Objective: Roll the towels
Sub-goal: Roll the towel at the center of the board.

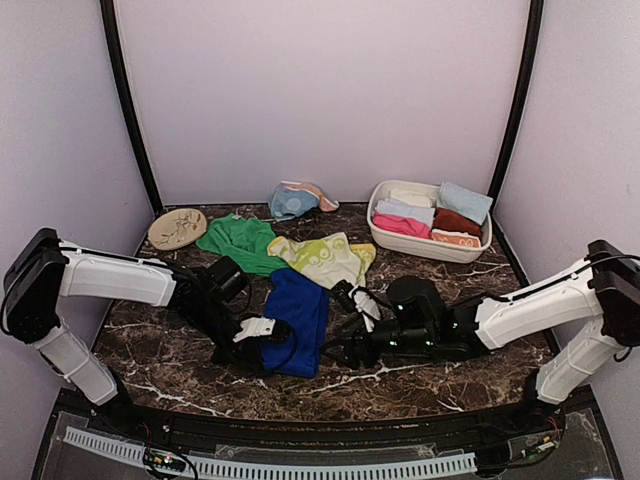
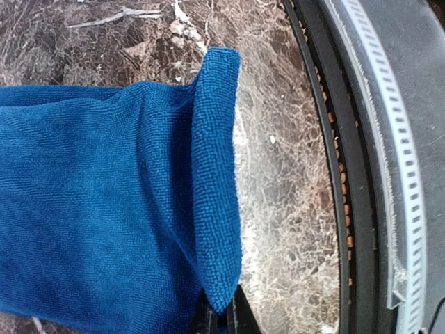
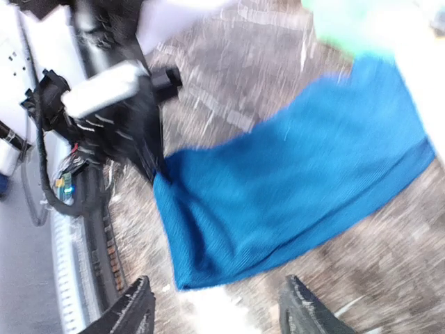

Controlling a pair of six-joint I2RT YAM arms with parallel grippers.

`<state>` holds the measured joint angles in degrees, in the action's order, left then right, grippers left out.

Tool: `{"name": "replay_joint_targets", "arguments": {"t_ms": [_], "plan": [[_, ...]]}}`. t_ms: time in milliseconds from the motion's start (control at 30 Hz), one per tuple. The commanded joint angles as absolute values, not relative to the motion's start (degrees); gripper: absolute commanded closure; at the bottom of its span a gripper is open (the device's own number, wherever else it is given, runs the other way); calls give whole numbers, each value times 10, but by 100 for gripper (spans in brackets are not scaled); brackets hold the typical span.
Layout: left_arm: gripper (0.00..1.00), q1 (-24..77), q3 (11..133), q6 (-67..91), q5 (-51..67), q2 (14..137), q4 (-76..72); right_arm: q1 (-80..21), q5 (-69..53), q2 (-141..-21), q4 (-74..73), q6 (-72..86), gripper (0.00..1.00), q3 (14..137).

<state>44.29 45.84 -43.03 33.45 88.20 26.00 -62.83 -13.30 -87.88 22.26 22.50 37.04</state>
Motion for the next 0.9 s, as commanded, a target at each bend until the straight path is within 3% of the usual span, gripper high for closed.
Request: {"name": "replay_joint_targets", "arguments": {"t_ms": [0, 133, 200, 433, 867], "plan": [[100, 427, 499, -431, 419, 919, 363, -672, 23, -843, 194, 71, 37, 370], [100, 423, 519, -440, 454, 950, 408, -692, 24, -853, 179, 67, 37, 381], [100, 423, 523, -439, 451, 957, 416, -704, -47, -868, 203, 47, 42, 380], [100, 418, 537, -455, 464, 976, 454, -746, -82, -960, 298, 75, 46, 402], [100, 397, 538, -470, 450, 1014, 454, -768, -31, -1048, 338, 46, 51, 454]]}}
